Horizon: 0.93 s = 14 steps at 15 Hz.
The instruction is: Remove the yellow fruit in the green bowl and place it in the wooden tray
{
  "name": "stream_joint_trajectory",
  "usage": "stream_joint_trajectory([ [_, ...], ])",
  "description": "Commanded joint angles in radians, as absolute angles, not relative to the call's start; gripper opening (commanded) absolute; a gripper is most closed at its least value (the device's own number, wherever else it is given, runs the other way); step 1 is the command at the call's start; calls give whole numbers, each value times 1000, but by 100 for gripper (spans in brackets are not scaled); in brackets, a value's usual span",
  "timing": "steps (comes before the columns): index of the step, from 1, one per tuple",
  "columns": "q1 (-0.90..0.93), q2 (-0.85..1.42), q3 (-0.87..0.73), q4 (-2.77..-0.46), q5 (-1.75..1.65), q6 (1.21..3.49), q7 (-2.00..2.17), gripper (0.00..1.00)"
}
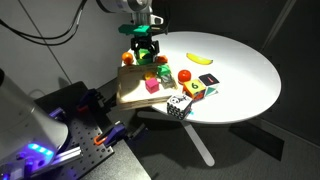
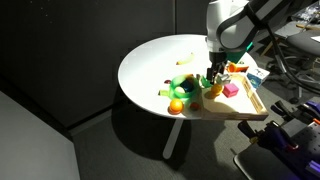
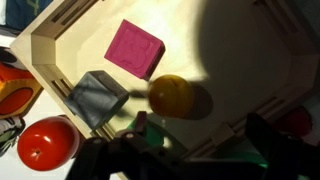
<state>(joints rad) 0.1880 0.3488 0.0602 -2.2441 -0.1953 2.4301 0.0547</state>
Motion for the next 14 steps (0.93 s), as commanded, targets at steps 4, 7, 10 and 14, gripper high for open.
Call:
stream_joint_trajectory([
  [4,185,134,94,-2333,-160,2333,93,100],
  [7,185,56,119,-2347,-116,2268,113,100],
  [10,183,-6,138,-2353,-52,2219,127,100],
  [14,183,-70,151,-2335,13,2109,161,100],
])
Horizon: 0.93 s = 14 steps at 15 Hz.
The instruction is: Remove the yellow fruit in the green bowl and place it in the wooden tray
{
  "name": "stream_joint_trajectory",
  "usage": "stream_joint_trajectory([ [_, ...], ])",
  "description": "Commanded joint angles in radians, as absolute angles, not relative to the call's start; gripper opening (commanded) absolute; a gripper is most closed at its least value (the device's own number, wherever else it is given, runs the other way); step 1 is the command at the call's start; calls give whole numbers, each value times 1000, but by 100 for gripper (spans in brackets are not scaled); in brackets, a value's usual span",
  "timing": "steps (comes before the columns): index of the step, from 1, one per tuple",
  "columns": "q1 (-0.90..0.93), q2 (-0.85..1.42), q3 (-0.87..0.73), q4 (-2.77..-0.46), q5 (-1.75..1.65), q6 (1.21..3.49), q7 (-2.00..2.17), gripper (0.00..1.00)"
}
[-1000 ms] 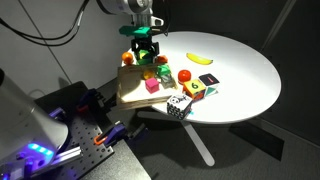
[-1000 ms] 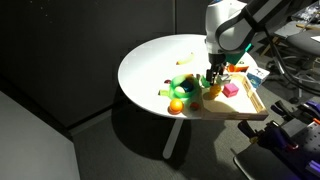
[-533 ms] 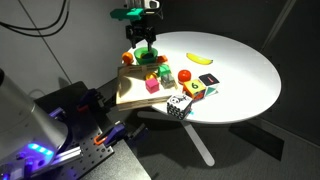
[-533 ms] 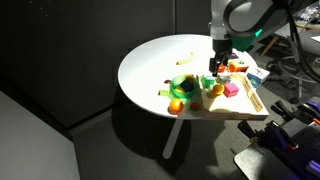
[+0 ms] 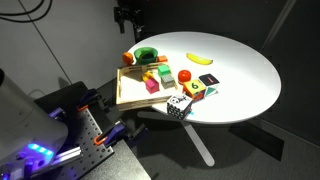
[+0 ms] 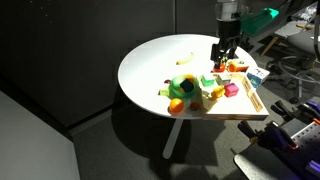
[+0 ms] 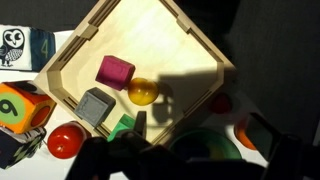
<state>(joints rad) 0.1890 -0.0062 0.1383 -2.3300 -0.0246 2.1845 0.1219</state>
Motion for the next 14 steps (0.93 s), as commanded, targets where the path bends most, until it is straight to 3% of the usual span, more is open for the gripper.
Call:
stream_joint_trajectory([
  [1,182,-82,153,-2330,19,2083,175,100],
  [8,184,-178,170,-2309,33,1912,226,100],
  [14,186,-263,175,-2343,57,1965,185,100],
])
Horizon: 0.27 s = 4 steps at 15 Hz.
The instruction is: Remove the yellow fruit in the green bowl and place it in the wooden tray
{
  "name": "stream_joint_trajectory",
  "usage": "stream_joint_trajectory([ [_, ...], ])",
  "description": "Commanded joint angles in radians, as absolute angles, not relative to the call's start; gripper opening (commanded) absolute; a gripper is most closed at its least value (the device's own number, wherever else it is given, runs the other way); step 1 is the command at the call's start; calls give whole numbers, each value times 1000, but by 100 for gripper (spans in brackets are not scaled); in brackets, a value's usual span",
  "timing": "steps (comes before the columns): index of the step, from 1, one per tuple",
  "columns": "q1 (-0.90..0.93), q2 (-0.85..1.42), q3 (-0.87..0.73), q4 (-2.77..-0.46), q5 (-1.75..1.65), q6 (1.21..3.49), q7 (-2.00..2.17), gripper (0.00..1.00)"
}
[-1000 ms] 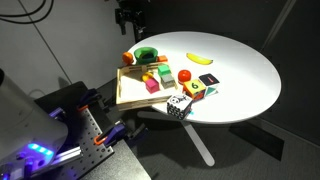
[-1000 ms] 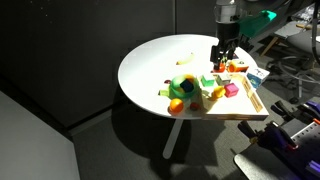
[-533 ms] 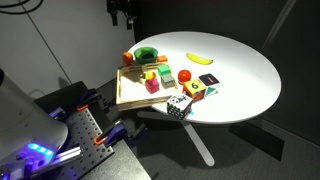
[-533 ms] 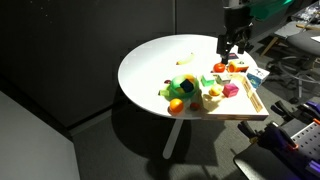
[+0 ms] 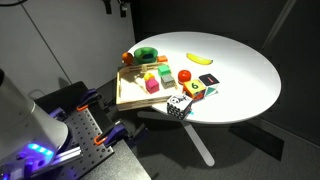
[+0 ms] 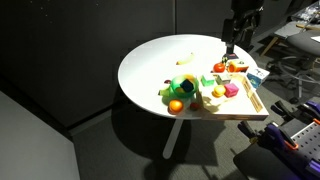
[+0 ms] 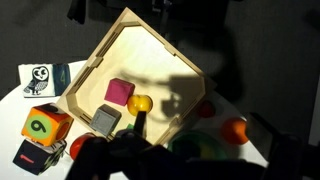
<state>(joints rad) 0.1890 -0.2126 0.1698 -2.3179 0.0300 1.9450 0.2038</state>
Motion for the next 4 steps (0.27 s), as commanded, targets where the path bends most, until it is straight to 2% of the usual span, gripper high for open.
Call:
stream_joint_trajectory([
  [1,186,-271,177,-2348,56,1969,181,100],
  [4,180,-246,184,-2327,34,1952,200,100],
])
